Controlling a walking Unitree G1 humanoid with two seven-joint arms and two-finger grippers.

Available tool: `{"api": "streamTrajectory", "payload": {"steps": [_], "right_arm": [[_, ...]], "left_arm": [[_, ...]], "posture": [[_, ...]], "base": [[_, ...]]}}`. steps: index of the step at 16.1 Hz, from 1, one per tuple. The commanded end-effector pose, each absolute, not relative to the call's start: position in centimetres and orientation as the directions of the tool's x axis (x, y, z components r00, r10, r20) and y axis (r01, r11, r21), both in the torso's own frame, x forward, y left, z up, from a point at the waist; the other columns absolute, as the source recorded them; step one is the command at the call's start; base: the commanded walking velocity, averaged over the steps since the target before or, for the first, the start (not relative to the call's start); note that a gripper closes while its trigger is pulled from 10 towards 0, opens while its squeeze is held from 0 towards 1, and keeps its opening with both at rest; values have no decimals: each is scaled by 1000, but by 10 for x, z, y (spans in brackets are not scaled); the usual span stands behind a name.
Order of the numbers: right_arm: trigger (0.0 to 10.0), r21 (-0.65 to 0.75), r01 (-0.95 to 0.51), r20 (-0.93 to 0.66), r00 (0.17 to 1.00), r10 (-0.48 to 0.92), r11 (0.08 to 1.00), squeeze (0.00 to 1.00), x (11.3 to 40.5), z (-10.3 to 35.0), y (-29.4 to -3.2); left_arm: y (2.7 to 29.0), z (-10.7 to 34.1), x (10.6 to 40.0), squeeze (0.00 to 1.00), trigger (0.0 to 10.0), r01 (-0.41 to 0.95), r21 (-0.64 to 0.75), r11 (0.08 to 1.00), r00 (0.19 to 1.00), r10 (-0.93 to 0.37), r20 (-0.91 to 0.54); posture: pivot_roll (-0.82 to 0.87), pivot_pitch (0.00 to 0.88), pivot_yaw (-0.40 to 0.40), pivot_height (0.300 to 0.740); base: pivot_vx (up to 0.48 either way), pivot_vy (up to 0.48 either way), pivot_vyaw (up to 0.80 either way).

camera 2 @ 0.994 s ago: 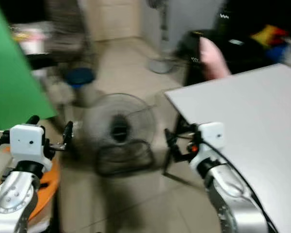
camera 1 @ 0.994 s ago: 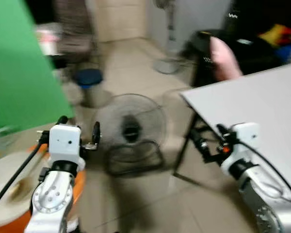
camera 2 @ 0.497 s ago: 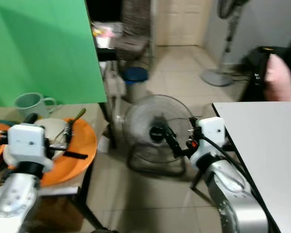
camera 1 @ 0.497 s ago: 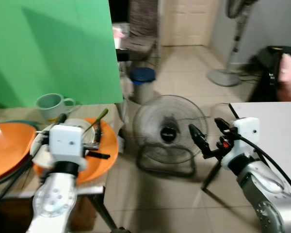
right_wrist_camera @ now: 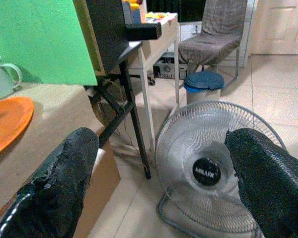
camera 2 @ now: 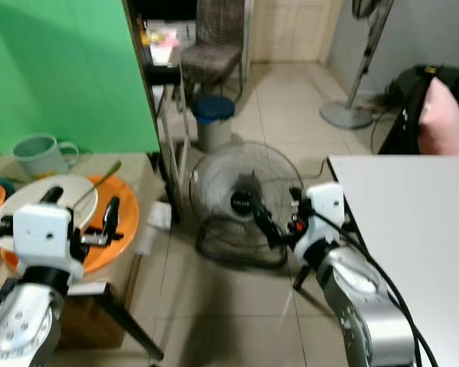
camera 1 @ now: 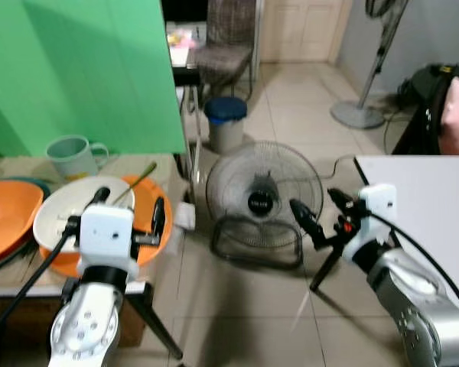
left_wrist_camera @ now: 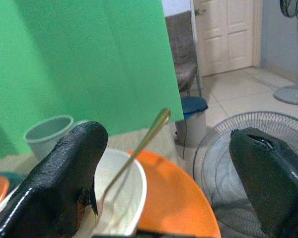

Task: Setting the table

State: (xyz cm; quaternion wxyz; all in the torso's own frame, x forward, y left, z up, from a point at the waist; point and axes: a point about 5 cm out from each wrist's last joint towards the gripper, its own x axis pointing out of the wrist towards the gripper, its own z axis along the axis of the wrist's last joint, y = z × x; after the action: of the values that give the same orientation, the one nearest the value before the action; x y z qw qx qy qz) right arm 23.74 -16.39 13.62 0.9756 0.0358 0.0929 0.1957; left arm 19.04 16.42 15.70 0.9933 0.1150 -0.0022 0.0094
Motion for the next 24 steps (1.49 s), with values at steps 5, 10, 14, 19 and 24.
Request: {"api": "streamTrajectory", "payload": {"steps": [5, 10, 14, 19, 24], "right_arm": [[10000, 132, -374, -177, 902, 394, 918, 0, 237, 132, -162], [10000, 142, -375, -188, 899, 397, 916, 0, 240, 130, -159], [10000, 168, -366, -162, 905, 392, 915, 0, 248, 137, -155], [10000, 138, -393, -140, 901, 411, 909, 0, 256, 140, -151], [10000, 108, -357, -89, 926, 367, 928, 0, 265, 150, -155]], "left_arm": [[167, 159, 187, 0, 10000, -26, 215, 976, 1000, 29, -9], [169, 162, 189, 0, 10000, -32, 219, 975, 999, 34, -4], [174, 169, 196, 0, 10000, -50, 227, 972, 999, 48, 17], [174, 169, 202, 0, 10000, -14, 219, 976, 1000, 15, -2], [169, 168, 204, 0, 10000, 49, 211, 976, 999, -44, -25]], "posture": [[-81, 0, 26, 740], [-64, 0, 25, 740], [-50, 0, 16, 740], [-58, 0, 24, 740], [-62, 0, 22, 740]], "base": [[0, 332, 0], [0, 431, 0], [0, 171, 0], [0, 0, 0], [267, 0, 561]]}}
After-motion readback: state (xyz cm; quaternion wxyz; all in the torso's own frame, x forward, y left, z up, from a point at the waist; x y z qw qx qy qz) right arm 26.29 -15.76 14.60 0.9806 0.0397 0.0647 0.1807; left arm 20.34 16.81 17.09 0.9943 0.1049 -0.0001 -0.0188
